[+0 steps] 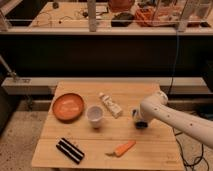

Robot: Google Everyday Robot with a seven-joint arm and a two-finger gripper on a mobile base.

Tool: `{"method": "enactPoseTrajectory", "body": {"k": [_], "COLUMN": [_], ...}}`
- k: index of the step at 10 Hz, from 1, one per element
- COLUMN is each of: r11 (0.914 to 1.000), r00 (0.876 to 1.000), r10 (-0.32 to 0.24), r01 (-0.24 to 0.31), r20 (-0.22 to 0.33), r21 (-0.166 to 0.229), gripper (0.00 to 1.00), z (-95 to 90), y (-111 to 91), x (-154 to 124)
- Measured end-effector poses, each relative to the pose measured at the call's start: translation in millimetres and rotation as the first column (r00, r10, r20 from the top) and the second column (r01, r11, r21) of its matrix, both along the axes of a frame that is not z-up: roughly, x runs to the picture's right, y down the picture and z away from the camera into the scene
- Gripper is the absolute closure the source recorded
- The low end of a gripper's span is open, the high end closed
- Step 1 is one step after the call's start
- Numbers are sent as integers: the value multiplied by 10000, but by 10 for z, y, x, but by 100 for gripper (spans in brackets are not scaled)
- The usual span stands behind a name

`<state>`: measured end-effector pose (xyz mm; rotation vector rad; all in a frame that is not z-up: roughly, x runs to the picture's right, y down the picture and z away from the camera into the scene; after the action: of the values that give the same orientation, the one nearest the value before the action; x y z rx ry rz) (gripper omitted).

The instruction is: Wipe the white sponge on the table

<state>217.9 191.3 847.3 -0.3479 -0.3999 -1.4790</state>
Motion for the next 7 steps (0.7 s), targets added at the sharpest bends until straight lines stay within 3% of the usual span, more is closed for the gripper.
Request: {"method": "enactPoseTrajectory", "body": {"k": [3,7], "r11": [9995,9921], "r00": [9996,9878], "r10": [238,1255], "r01": [-241,-1247], "r20": [-170,-925], "r21": [-187,145], "gripper": [100,100], "z": [-95,-177], "y": [267,273], "x": [217,725]}}
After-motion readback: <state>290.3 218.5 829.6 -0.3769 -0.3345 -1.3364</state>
